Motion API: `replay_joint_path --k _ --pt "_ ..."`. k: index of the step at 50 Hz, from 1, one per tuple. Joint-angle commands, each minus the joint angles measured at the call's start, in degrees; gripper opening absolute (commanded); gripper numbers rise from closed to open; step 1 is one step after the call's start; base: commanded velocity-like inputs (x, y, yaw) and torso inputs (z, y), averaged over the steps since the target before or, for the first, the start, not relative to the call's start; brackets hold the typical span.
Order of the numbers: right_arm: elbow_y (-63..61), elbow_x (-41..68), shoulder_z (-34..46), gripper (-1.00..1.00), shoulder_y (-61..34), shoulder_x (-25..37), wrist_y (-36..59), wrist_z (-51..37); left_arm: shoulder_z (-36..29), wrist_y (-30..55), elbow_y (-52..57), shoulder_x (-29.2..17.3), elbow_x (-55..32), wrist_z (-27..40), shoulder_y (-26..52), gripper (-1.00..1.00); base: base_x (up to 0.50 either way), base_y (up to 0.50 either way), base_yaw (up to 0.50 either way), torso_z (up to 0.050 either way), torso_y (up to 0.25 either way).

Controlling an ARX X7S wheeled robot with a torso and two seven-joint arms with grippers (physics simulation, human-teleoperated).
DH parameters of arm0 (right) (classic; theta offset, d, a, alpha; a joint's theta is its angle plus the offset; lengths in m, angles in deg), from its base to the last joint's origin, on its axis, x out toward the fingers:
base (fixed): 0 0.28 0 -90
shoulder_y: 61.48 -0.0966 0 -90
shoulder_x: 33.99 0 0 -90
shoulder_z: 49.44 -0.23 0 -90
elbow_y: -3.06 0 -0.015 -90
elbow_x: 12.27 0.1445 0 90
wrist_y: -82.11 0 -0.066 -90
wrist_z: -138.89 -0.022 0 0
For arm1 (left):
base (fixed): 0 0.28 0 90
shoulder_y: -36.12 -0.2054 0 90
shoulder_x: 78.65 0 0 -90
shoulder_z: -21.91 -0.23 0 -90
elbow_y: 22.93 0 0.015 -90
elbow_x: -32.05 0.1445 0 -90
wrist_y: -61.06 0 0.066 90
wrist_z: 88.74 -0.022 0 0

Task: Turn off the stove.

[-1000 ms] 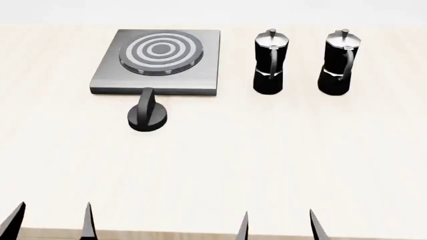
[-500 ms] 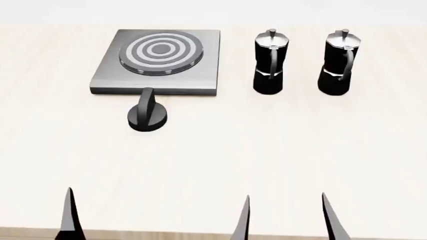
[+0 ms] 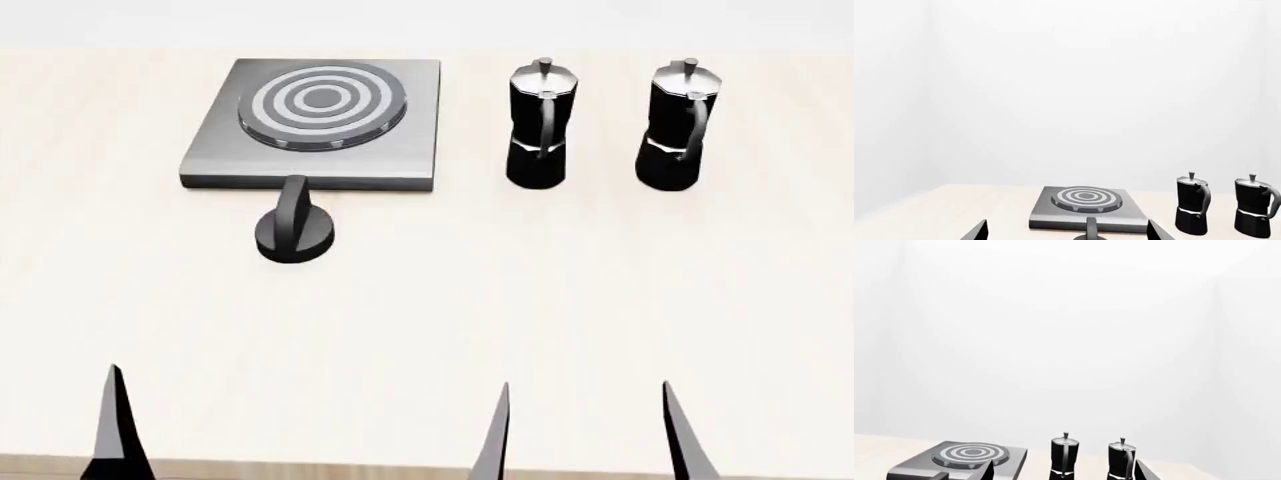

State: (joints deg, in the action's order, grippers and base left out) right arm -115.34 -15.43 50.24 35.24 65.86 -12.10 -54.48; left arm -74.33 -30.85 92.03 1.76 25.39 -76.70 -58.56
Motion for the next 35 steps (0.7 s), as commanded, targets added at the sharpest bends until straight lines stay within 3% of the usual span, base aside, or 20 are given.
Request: replay_joint_path --k 1,35 --pt "-0.3 -0.34 -0.88 1.0 0.26 -0.57 -0.24 0.53 0.75 -0.78 0.61 0.52 0.49 -0.82 -0.41 1.0 0.0 0.0 0.0 0.0 0.0" --pt "0.06 0.11 0.22 1.0 0.05 0.93 0.21 -1.13 -0.76 -1.56 -0.09 -0.9 0.23 0.62 -0.47 1.0 0.11 0.0 0.0 0.0 0.0"
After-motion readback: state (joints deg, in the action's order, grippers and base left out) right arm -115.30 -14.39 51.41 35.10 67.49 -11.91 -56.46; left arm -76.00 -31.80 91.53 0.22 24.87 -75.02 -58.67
